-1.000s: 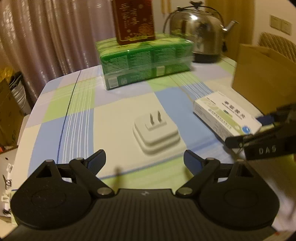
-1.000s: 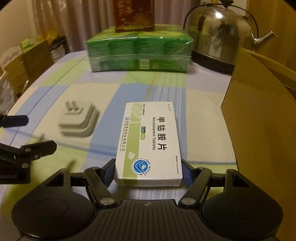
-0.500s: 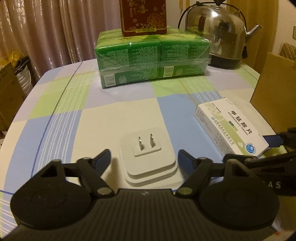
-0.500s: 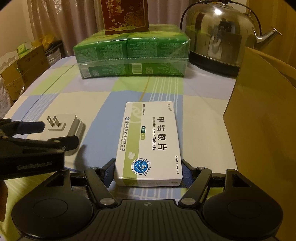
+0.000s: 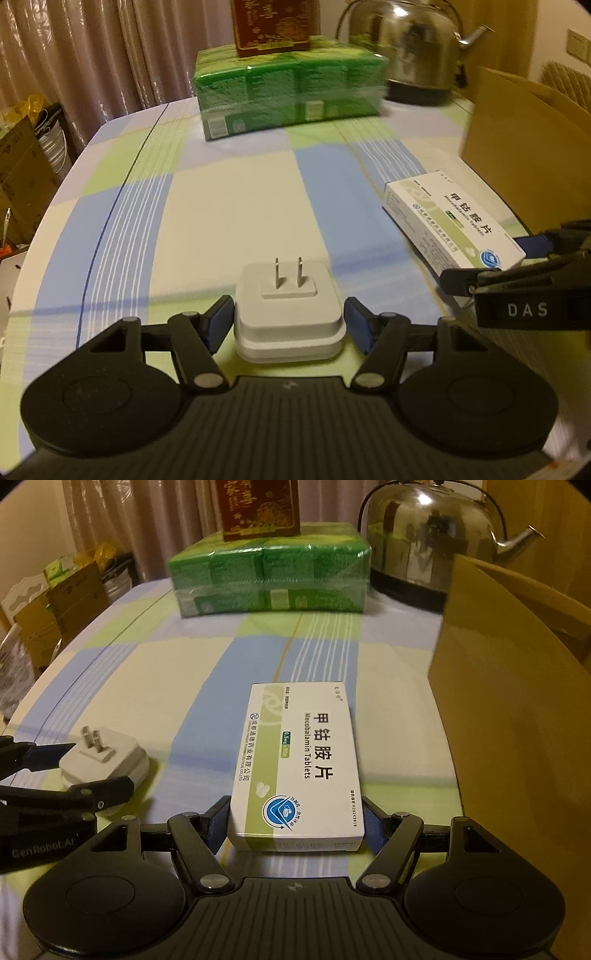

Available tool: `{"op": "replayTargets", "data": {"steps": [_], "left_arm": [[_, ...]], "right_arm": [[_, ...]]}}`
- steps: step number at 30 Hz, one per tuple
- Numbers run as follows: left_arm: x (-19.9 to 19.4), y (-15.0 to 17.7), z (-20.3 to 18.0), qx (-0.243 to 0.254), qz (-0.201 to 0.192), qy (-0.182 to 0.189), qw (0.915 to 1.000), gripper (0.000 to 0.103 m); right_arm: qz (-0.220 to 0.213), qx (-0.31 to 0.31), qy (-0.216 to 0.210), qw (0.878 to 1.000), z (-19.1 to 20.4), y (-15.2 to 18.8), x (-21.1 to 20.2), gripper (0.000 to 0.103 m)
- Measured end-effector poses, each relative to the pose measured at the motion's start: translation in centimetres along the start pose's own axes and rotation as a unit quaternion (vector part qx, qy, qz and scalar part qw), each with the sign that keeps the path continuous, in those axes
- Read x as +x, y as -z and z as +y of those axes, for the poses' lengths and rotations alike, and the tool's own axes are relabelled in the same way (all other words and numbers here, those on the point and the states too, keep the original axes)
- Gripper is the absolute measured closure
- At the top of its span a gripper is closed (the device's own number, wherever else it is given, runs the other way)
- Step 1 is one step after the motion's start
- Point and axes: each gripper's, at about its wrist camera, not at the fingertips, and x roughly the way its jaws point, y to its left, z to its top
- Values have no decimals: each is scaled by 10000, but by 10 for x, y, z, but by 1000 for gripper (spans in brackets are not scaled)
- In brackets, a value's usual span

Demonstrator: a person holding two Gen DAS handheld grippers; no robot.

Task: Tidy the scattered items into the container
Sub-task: 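Grasp the white plug charger with the left tool while the right tool holds the tablet box, then lift the charger and tablet box off the table with both tools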

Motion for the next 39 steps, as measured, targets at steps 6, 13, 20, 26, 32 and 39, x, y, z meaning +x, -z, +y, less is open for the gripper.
{"op": "replayTargets", "data": {"steps": [6,13,20,26,32,39], "left_arm": [[-54,41,-27,53,128,143,9998,42],[-85,76,-53,210,381,237,9988,42],[-89,81,-57,193,448,181,9986,43],[-91,81,-59,184,453,183,9986,42],[-87,82,-58,170,495,171,9985,35],[-82,83,-56,100,476,142,9987,36]], "right_arm": [[127,-128,-17,9998,4,55,-56,35],[320,-281,12,9991,10,109,-96,35],[344,-272,46,9990,5,120,-102,35],[382,-224,28,9990,3,123,-101,22],[290,-244,61,9993,2,118,-100,21],[299,-234,38,9993,1,112,-91,20]]}}
